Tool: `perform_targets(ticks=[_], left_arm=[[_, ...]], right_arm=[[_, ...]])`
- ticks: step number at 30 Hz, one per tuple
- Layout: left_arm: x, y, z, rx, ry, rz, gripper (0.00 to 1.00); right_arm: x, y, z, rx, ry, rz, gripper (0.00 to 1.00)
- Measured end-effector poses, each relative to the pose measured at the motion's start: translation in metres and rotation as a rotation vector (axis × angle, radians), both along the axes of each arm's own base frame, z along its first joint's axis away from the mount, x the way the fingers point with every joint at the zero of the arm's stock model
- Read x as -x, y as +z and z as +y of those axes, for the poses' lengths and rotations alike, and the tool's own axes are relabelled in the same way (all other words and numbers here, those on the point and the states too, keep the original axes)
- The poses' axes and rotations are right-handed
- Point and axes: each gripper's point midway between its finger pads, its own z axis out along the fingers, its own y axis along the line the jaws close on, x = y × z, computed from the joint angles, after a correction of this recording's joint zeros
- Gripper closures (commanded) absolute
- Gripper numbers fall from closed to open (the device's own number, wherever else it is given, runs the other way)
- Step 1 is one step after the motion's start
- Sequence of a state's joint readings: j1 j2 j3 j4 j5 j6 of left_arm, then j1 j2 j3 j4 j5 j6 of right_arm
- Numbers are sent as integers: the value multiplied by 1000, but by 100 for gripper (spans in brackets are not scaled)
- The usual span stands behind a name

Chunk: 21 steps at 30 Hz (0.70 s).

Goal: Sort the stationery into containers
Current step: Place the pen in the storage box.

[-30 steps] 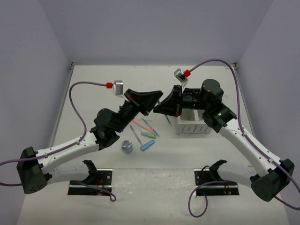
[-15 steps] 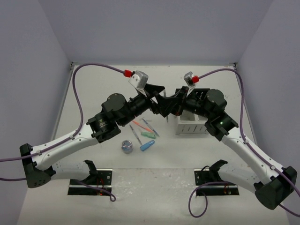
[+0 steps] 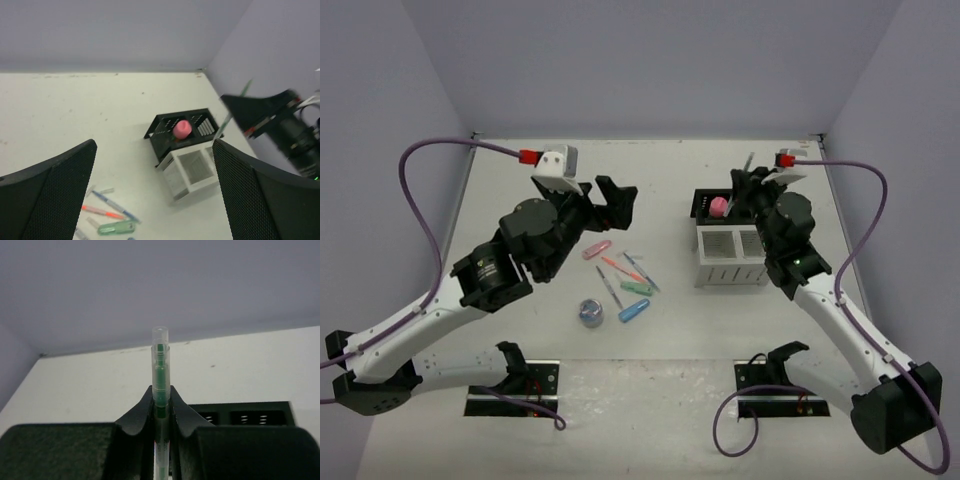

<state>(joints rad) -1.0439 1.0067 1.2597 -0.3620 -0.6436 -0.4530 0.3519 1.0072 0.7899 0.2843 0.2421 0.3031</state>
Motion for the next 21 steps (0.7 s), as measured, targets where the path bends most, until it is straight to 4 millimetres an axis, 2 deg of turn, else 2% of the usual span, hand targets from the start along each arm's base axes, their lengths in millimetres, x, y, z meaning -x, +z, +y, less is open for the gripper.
perform_targets(ticks=[3, 6, 9, 13, 17, 19, 21], left_arm=[[7, -35, 11, -73, -5, 44, 0], [14, -67, 15, -149, -29, 94, 0], [20, -88, 18, -194, -54, 130, 0], [30, -97, 24, -193, -82, 143, 0], [36, -100, 30, -174, -99, 142, 0], [38, -105, 30, -175, -103, 150, 0], [38, -109, 29, -180, -106, 159, 0]], right_arm=[[-17, -5, -39, 32, -155, -67, 100], [-36, -25, -55, 70, -223, -82, 100], [-57, -53, -64, 117, -258, -50, 100], [-73, -78, -74, 164, -294, -18, 99], [-76, -78, -79, 151, -319, -43, 91], [-75, -77, -80, 136, -323, -58, 81], [-72, -82, -80, 121, -321, -58, 80]])
